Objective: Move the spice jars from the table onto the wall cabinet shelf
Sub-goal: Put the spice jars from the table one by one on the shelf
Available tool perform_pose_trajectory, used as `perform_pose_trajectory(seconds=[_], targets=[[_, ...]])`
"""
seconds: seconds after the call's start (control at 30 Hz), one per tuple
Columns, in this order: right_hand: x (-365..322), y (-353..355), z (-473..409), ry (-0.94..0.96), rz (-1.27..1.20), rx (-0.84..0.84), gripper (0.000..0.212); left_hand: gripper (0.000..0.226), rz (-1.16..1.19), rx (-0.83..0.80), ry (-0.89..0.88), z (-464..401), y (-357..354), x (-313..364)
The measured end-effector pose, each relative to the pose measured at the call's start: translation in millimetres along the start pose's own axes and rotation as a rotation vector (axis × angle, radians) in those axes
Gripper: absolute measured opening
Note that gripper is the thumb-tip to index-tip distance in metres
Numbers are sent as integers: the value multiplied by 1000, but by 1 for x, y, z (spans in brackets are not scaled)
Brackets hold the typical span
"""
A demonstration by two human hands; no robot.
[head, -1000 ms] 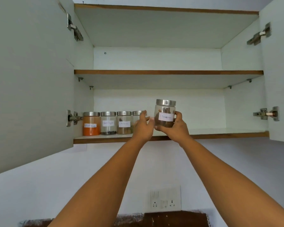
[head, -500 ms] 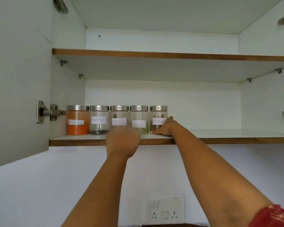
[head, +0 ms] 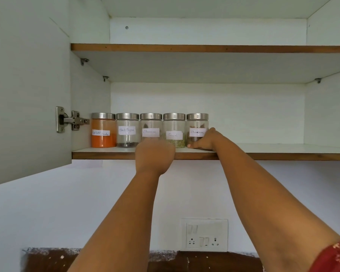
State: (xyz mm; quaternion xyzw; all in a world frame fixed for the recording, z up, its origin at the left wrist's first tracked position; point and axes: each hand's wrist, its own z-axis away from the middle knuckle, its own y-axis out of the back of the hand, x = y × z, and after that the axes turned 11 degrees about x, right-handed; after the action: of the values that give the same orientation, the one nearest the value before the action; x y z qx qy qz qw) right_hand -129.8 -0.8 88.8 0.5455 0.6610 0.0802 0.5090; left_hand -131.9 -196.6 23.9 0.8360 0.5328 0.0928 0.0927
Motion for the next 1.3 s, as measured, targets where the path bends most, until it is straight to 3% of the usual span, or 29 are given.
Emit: perform_pose_trajectory(seconds=[0.6,0.77,0.87,0.97,1.07,1.2,1.3], targets=[[3,2,2,5,-80,15,98,36,6,-47,8,-1,0,0],[0,4,5,-23,-69,12,113,35,7,-34,14,-1,0,0],[-4,5,12,-47,77,-32,143,36,17,-44,14,-1,1,0],[0,5,26,-135,89,85,155,37,29,-55,18,-2,2,0],[8,8,40,-108,152,157,136,48,28,-76,-10,-2,6,0],[22,13,71,54,379,282,79,57,72,-160,-37,1,19,0],[39,8,101,213,443,456,70,48,143,-200,12,13,34,1]])
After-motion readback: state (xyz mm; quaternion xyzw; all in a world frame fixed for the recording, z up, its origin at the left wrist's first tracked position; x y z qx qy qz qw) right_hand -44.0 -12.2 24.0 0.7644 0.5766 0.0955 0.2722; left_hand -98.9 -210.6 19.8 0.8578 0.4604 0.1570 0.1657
